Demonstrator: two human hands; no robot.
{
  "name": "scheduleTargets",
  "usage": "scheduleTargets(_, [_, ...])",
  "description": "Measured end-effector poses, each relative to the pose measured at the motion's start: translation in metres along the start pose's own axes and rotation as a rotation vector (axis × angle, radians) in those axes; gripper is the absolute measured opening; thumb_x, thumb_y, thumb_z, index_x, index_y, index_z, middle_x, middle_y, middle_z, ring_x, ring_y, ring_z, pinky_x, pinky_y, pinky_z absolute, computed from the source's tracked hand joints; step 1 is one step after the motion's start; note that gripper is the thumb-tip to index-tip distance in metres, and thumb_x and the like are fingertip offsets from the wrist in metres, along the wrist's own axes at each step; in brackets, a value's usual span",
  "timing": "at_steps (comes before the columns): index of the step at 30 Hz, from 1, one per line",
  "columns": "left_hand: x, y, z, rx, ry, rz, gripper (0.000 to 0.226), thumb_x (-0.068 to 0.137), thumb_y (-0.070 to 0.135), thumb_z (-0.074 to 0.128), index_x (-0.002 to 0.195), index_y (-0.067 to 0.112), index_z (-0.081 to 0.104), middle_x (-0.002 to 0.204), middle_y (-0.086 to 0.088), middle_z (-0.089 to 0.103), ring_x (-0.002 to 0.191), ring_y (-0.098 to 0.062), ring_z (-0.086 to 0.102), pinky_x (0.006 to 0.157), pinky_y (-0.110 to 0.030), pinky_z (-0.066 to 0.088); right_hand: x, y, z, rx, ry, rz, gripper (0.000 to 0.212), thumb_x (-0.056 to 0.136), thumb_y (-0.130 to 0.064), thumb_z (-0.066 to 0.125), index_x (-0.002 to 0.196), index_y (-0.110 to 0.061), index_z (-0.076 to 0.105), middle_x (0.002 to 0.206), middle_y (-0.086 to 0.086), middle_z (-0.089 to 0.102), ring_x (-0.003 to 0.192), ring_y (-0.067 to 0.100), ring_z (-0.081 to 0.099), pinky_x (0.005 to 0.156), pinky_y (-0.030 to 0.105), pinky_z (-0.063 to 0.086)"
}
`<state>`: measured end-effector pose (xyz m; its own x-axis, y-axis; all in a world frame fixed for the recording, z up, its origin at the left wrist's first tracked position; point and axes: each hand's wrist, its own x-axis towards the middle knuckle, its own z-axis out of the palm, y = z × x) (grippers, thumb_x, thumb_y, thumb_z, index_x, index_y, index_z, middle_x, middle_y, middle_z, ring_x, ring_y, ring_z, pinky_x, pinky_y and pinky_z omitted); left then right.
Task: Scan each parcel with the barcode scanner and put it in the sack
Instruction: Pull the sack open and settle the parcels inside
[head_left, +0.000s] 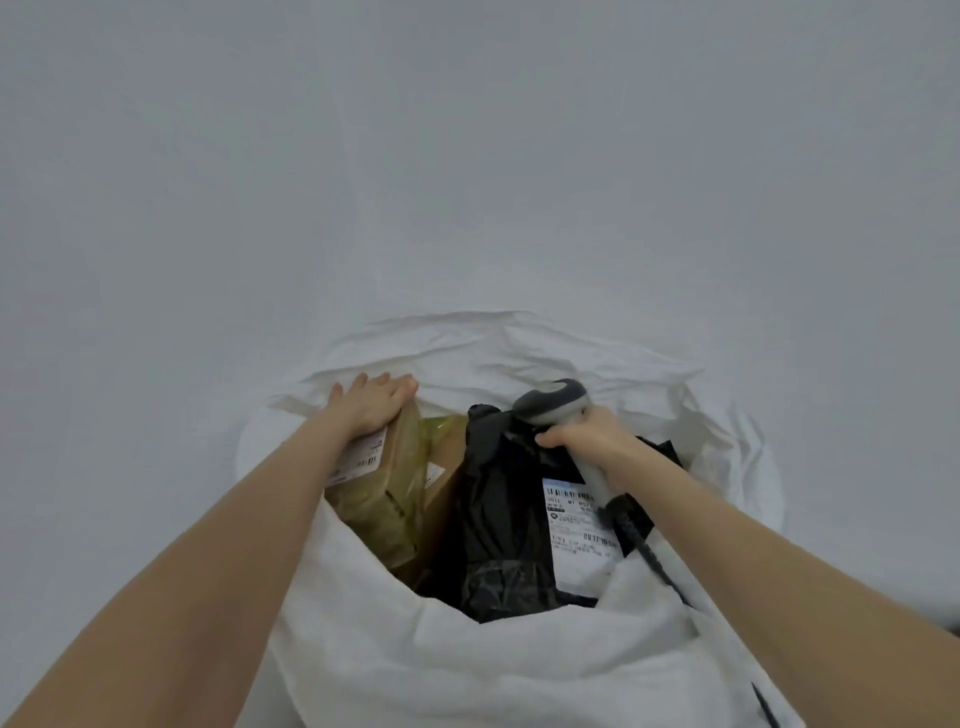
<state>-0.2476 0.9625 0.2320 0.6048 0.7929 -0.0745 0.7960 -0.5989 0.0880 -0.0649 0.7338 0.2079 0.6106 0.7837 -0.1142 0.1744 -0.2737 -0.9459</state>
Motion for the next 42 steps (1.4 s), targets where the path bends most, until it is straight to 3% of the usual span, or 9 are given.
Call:
scheduleTargets(6, [-0.053, 0.043, -0.016, -0.071, 0.192, 0.157, 0.062, 0.099, 0.057, 0.02, 0.154, 0.028, 0.017, 0.162, -0.004, 0.011, 0.148, -0.021, 0.009, 0.116, -0.055, 0.008, -0.035, -0.019, -0.02, 0.021, -0.024, -0.012, 0.022, 0.081, 0.001, 0.07, 0.077, -0.02, 0.064, 0.089, 0.007, 0.067, 0.083, 0.022, 0.064, 0.07, 0.03, 0.052])
scheduleTargets(10, [-0.11, 0.057, -0.016, -0.108, 0.18, 0.079, 0.075, 0.096, 0.062, 0.03, 0.155, 0.021, 0.008, 0.162, -0.011, 0.003, 0.149, -0.028, 0.002, 0.118, -0.053, 0.012, -0.069, -0.032, -0.04, -0.062, -0.111, 0.053, 0.02, 0.081, -0.004, 0.071, 0.098, -0.01, 0.062, 0.094, 0.014, 0.067, 0.081, 0.028, 0.065, 0.063, 0.032, 0.052])
scheduleTargets(18, [-0.219, 0.003, 0.031, -0.158, 0.124, -0.195, 0.079, 0.093, 0.066, 0.031, 0.155, 0.024, 0.005, 0.158, -0.016, 0.016, 0.144, -0.035, 0.02, 0.115, -0.05, 0.022, -0.15, 0.039, -0.06, -0.121, -0.213, 0.16, 0.037, 0.079, -0.007, 0.074, 0.112, -0.008, 0.059, 0.111, 0.009, 0.06, 0.105, 0.028, 0.057, 0.092, 0.04, 0.049])
scheduleTargets(20, [-0.233, 0.002, 0.035, -0.226, 0.183, -0.176, 0.075, 0.095, 0.06, 0.034, 0.155, 0.024, 0.007, 0.157, -0.016, 0.02, 0.143, -0.034, 0.024, 0.115, -0.048, 0.024, -0.159, 0.049, -0.066, -0.018, -0.156, 0.147, 0.043, 0.081, -0.005, 0.073, 0.12, -0.006, 0.056, 0.11, 0.008, 0.062, 0.1, 0.025, 0.059, 0.087, 0.037, 0.049])
scheduleTargets(24, [-0.239, 0.069, 0.04, 0.067, 0.411, 0.013, 0.077, 0.092, 0.064, 0.039, 0.153, 0.023, 0.016, 0.159, -0.009, 0.019, 0.146, -0.027, 0.019, 0.114, -0.057, 0.018, -0.17, 0.043, -0.064, 0.061, -0.129, 0.078, 0.038, 0.08, -0.003, 0.071, 0.116, -0.003, 0.06, 0.119, 0.017, 0.063, 0.107, 0.03, 0.06, 0.086, 0.037, 0.047])
scheduleTargets(27, [-0.245, 0.113, 0.065, 0.11, 0.199, 0.158, 0.092, 0.081, 0.077, 0.044, 0.154, 0.033, 0.008, 0.162, -0.002, 0.009, 0.149, -0.022, 0.001, 0.114, -0.062, 0.007, -0.18, 0.047, -0.063, 0.069, -0.095, 0.074, 0.038, 0.081, 0.0, 0.069, 0.118, 0.0, 0.059, 0.118, 0.018, 0.062, 0.105, 0.03, 0.058, 0.086, 0.038, 0.047])
scheduleTargets(31, [-0.251, 0.107, 0.101, 0.17, -0.064, 0.058, 0.105, 0.073, 0.083, 0.048, 0.152, 0.04, -0.006, 0.162, -0.005, -0.002, 0.149, -0.027, -0.002, 0.114, -0.061, 0.008, -0.193, 0.061, -0.076, 0.113, 0.017, 0.118, 0.034, 0.084, -0.002, 0.067, 0.117, -0.001, 0.057, 0.11, 0.016, 0.059, 0.103, 0.03, 0.056, 0.083, 0.039, 0.045])
scheduleTargets(37, [-0.239, 0.125, 0.087, 0.193, 0.149, 0.113, 0.099, 0.079, 0.082, 0.036, 0.154, 0.026, 0.005, 0.162, -0.005, 0.008, 0.149, -0.026, 0.007, 0.113, -0.057, 0.018, -0.207, 0.051, -0.092, 0.241, 0.072, 0.092, 0.015, 0.088, -0.004, 0.063, 0.102, -0.001, 0.061, 0.086, 0.019, 0.066, 0.066, 0.026, 0.065, 0.063, 0.035, 0.052])
scheduleTargets(42, [-0.235, 0.149, 0.074, 0.206, 0.193, 0.169, 0.096, 0.083, 0.078, 0.039, 0.154, 0.021, 0.009, 0.161, -0.007, 0.009, 0.148, -0.026, 0.007, 0.115, -0.054, 0.017, -0.219, 0.055, -0.098, 0.288, 0.2, 0.078, 0.017, 0.084, -0.009, 0.069, 0.097, -0.002, 0.061, 0.071, 0.018, 0.07, 0.061, 0.023, 0.066, 0.053, 0.028, 0.049])
